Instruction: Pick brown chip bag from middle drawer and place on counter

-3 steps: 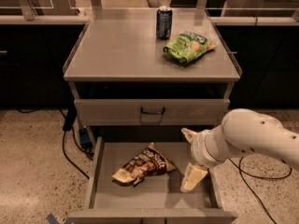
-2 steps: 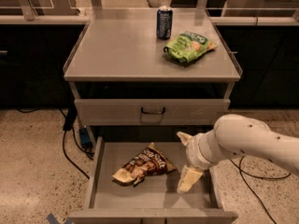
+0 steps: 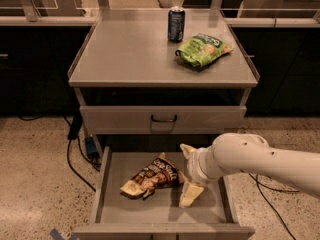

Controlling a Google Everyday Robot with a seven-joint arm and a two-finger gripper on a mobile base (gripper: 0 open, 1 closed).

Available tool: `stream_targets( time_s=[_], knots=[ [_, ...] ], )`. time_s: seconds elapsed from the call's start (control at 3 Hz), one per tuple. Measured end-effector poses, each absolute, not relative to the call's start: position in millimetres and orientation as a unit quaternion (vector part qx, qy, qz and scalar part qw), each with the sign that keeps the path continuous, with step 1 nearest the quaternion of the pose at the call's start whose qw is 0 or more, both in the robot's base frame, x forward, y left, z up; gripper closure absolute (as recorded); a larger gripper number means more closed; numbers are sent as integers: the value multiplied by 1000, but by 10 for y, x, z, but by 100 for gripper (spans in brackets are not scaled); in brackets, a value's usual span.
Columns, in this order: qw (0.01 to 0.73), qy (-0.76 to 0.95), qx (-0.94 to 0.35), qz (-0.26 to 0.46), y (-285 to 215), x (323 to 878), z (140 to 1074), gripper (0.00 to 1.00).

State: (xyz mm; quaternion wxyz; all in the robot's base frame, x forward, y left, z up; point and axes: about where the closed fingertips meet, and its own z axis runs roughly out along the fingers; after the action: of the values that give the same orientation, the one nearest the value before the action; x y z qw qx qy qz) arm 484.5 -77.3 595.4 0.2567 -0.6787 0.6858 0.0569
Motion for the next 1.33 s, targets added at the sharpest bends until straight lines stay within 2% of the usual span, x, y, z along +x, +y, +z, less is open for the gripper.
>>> stream_targets(
  time_s=[0.67,1.33],
  knots=[
    [245,674,-695,57,-703,5019,5549,0],
    [229,628,-741,63,-164,5547,4724,0]
  ],
)
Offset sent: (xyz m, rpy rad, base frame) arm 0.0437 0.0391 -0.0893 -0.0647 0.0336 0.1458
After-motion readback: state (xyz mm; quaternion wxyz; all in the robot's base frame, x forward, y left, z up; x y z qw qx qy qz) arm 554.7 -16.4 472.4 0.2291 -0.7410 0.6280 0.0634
